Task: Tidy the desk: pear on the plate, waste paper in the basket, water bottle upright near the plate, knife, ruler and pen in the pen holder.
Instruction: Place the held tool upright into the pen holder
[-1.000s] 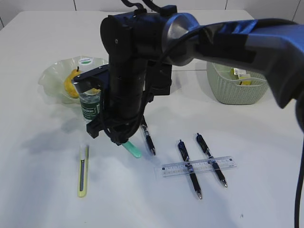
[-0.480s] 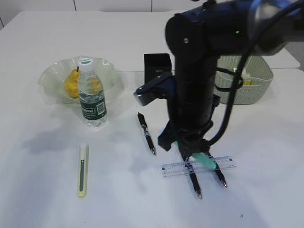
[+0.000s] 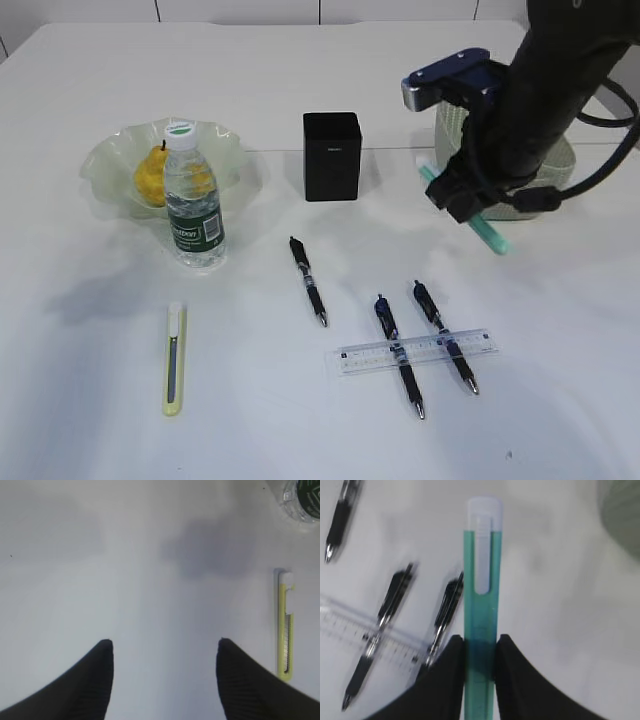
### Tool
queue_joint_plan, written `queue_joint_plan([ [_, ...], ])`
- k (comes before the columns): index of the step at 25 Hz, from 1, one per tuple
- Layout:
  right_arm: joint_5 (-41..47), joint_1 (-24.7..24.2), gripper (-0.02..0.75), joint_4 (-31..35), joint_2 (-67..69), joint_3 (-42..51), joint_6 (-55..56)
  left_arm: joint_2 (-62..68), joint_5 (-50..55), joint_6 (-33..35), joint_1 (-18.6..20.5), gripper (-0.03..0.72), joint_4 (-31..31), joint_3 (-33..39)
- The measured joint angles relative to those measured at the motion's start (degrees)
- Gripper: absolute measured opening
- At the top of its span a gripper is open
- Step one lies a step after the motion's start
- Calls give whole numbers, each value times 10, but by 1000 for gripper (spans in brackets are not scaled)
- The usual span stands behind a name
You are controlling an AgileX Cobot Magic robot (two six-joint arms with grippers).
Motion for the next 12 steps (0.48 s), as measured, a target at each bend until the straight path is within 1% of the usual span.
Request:
queue_joint_plan([
  [9,-336,-5,141,8,13,1,-7,0,9,0,0,454,1,0],
  [12,-407,-5,141,9,38,-4,-7,0,9,0,0,454,1,0],
])
